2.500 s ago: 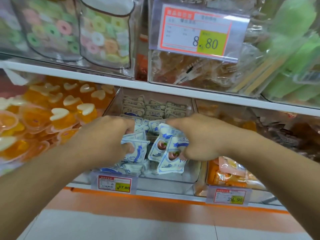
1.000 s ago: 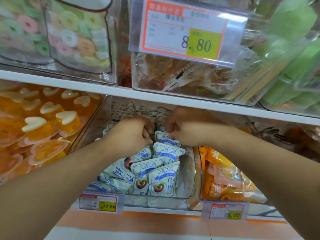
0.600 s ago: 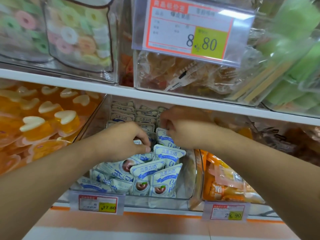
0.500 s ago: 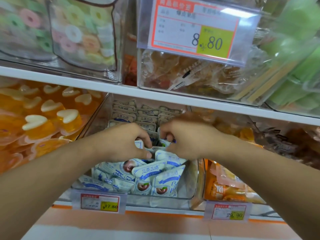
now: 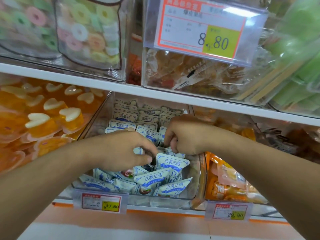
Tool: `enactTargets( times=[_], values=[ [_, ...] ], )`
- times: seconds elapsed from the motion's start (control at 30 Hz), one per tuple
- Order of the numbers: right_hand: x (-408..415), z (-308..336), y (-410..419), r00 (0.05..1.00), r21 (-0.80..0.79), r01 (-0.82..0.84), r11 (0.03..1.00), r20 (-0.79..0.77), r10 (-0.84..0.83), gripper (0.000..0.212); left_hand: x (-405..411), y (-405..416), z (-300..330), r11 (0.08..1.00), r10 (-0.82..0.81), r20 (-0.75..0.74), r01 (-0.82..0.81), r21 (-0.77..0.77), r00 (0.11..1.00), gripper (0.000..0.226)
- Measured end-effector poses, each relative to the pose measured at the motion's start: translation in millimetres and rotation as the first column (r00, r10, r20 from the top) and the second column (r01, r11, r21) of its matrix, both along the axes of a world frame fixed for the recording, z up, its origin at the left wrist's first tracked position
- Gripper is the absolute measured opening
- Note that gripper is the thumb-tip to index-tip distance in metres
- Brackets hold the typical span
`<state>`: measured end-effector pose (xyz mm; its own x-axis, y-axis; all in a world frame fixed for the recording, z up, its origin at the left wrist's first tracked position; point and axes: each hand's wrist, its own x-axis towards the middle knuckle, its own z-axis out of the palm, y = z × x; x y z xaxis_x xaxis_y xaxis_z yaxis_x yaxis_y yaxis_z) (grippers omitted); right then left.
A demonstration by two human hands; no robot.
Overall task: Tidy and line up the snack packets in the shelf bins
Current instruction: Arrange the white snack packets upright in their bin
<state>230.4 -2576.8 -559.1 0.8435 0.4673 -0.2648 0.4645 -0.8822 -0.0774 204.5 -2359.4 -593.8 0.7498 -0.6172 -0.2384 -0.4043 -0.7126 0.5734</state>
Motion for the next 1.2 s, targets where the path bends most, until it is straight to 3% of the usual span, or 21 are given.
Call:
enactTargets(
  times=[0.13,0.33,0.43,0.57,0.67,0.77,0.87,0.93,1.03,1.2],
  values=[
    [2.3,-7.1,-0.8,1.0,-0.015,0.012,1.0,-0.027,-0.012,0.01,-2.7,5.5,-0.8,0.996,-0.079,0.038,0.08,-0.032,0.996,0.016],
    [11.7,-4.1,-1.6,0.969,-0.1,0.014,0.995,0.247,0.012,0.006,-7.5,7.8,-1.3,0.991,-0.097,0.032,0.099,-0.085,0.995,0.015],
    [11.7,-3.9,-1.5,0.951,-0.125,-0.033,0.992,0.301,0.07,0.008,-7.7,7.5,-2.4,0.994,-0.086,0.055,0.09,-0.067,0.995,0.016],
    [2.5,-9.2,-6.8,0.971,-0.138,-0.05,0.989,0.225,0.08,0.003,-7.9,7.3,-3.3,0.995,-0.062,0.07,0.068,-0.079,0.996,0.016],
    [-5.3,-0.8,-10.7,0.977,-0.034,-0.042,0.999,0.206,0.048,0.015,-8.2,7.7,-4.5,0.994,-0.053,0.049,0.058,-0.092,0.997,0.015],
    [-25.5,15.8,-5.2,0.999,0.165,0.001,0.986,-0.033,0.004,0.021,-9.5,7.2,-4.0,0.993,-0.055,0.01,0.056,-0.103,0.998,0.015],
    [-43.8,19.6,-2.0,0.982,0.041,-0.098,0.994,-0.159,0.103,0.022,-10.4,7.3,-1.8,0.995,-0.059,0.011,0.059,-0.082,0.998,0.014],
    [-45.7,16.9,-2.6,0.985,-0.073,-0.151,0.986,-0.097,0.143,0.026,-11.4,7.1,0.5,0.997,-0.056,0.016,0.057,-0.061,0.998,0.014],
    [-38.9,12.6,-2.0,0.991,-0.106,-0.129,0.986,0.018,0.131,0.038,-12.8,10.0,0.7,0.999,-0.036,0.062,0.038,-0.03,0.997,0.013],
    [-21.7,4.1,-2.3,0.972,-0.152,-0.122,0.981,0.184,0.15,0.037,-14.1,14.5,0.0,1.0,-0.017,0.119,0.016,0.011,0.993,0.013]
  ],
)
